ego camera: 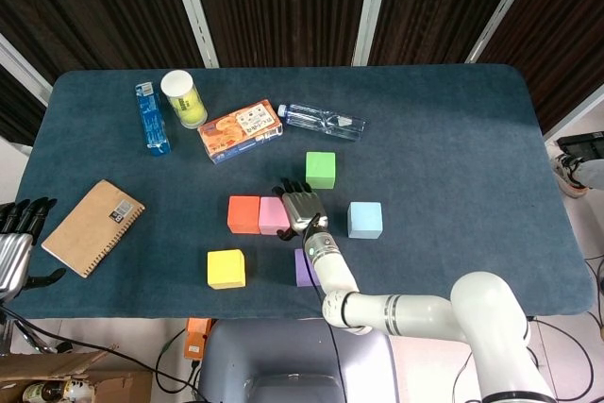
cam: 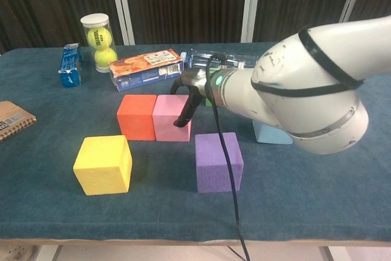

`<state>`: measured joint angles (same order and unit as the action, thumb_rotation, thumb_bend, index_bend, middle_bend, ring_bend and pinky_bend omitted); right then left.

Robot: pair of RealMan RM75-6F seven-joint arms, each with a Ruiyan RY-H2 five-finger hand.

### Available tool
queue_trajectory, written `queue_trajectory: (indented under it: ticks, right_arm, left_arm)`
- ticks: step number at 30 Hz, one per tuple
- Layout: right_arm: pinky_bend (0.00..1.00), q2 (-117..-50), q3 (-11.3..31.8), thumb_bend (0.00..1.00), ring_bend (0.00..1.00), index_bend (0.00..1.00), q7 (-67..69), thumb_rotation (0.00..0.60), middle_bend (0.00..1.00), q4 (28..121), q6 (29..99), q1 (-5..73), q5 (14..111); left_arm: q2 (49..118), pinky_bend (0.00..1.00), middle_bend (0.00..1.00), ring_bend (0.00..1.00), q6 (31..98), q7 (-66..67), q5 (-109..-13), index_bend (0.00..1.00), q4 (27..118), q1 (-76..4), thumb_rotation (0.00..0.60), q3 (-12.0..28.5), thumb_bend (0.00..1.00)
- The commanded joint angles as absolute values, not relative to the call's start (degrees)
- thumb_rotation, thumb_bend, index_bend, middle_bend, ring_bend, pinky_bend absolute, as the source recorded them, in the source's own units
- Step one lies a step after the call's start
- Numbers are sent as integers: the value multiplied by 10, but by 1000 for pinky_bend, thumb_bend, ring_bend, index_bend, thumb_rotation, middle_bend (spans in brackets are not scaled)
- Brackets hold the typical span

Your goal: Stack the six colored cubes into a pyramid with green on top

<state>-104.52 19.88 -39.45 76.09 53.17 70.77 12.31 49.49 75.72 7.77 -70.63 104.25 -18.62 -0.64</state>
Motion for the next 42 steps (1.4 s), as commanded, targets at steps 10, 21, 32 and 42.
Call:
queue_trajectory:
  ticks: [10,21,32,42]
  right_arm:
    - [0,-1069,205,211,0,354,-388,600,0,725,531,707,137]
    - [0,-1084,216,211,0,335,-384,600,0,702,521,706,144]
    - [0,-1086,218,212,0,246,-384,600,0,700,510,702,151]
    - [0,-1077,219,211,0,218,-381,600,0,706,512,694,151]
  left_arm:
    - [494,80,68,10,739,73,-707,88,1038,-178,600,7,102]
    - [490,80,67,10,731,63,-713,88,1032,-168,600,16,103]
    - [493,80,68,10,717,68,-715,88,1036,-168,600,24,102]
    - [496,80,67,10,710,81,-707,88,1040,-168,600,32,102]
